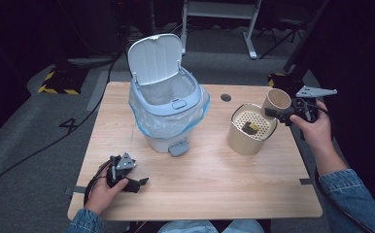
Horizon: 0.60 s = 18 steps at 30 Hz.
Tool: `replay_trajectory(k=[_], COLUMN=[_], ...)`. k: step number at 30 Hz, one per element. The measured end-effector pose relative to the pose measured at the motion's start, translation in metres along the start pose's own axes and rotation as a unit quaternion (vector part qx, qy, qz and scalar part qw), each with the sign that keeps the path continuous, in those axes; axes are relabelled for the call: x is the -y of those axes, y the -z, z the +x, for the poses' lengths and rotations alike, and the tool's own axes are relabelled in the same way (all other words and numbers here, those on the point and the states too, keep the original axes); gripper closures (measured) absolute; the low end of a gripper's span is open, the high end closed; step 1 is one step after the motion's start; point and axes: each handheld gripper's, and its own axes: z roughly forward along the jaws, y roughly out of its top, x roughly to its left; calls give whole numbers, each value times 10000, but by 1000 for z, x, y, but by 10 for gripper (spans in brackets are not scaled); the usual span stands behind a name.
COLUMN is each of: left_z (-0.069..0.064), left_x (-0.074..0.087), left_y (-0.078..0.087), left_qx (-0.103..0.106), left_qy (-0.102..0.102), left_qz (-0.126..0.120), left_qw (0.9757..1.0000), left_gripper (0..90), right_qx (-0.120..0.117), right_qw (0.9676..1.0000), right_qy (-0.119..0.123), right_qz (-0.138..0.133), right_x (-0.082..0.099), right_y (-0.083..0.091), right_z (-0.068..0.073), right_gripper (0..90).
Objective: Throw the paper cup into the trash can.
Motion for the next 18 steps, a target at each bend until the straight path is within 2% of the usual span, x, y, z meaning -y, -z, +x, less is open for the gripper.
replay_trajectory(k=[3,7,18], left_z=[0,0,1], left_x=[0,0,0], left_y=[0,0,0], left_qx=[10,7,20], left_qy=[0,-2,-23], left_qz=[-3,-2,-1], left_qw=[10000,10000,10000], left_gripper=[130,130,130], right_qx=[-179,-420,-896], right_qw=[9998,9989,9954], right_qy=[-105,-93,253], right_qz=[-83,-190,-220], right_x=[0,-4,-33], right_y=[2,3,-8], right_z=[0,3,26], right_gripper=[303,303,301])
